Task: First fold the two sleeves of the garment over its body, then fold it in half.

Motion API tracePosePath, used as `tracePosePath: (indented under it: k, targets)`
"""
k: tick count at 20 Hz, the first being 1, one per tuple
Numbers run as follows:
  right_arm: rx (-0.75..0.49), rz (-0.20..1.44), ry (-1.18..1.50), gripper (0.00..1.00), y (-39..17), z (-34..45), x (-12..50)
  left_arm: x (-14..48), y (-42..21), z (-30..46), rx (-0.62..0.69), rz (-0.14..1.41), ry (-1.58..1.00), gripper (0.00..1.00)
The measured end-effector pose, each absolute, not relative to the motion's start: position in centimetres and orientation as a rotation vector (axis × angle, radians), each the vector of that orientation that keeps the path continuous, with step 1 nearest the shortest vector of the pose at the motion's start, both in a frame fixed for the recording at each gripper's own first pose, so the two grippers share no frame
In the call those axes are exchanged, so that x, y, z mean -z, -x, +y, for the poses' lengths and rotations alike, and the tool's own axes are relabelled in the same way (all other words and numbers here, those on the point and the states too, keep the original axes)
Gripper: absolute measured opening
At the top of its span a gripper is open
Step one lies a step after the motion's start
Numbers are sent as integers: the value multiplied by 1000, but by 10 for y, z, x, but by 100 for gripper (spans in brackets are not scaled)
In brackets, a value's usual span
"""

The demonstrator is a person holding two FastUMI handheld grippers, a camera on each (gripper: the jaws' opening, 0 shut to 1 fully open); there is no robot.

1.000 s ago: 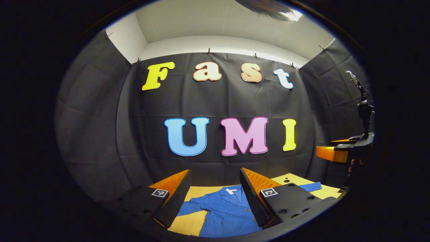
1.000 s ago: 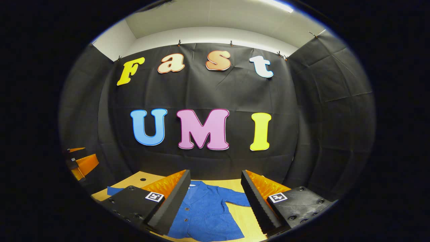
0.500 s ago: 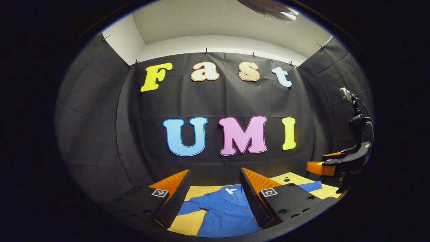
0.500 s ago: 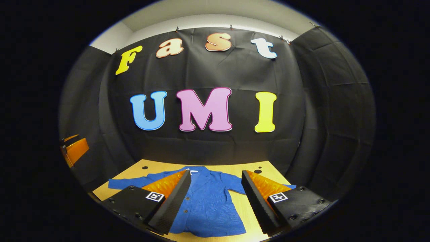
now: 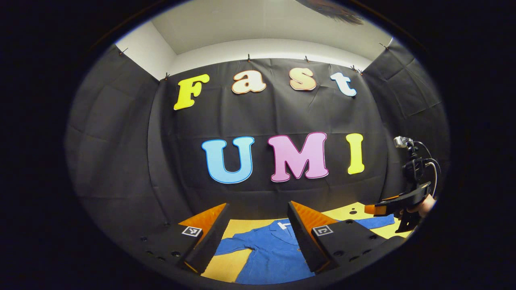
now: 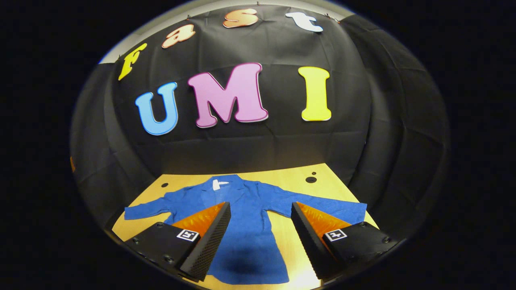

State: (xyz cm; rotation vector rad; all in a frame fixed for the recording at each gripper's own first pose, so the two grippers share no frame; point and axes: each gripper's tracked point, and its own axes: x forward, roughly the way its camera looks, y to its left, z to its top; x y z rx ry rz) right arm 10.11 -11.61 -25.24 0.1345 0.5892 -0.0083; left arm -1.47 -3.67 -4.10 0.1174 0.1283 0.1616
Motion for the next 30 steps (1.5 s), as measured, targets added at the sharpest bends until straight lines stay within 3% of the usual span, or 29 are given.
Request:
tracePosePath:
  k: [11, 19, 26, 27, 28, 30]
  targets:
    - [230, 821, -147, 97, -143, -274, 392, 56, -11, -101, -141, 190, -122, 82]
    - [422, 1099, -170, 98, -97, -382, 492, 65, -35, -146, -55, 203, -121, 82]
    - [518, 1106, -322, 99, -96, -402, 507, 73, -37, -161, -31, 219, -91, 82]
    - [525, 1110, -326, 90, -94, -403, 510, 72, -38, -160, -33, 219, -93, 82]
    - [525, 1112, -317, 98, -94, -404, 508, 72, -38, -158, -37, 214, -94, 82]
    - [512, 1137, -261, 98, -94, -403, 513, 71, -39, -153, -50, 205, -95, 82]
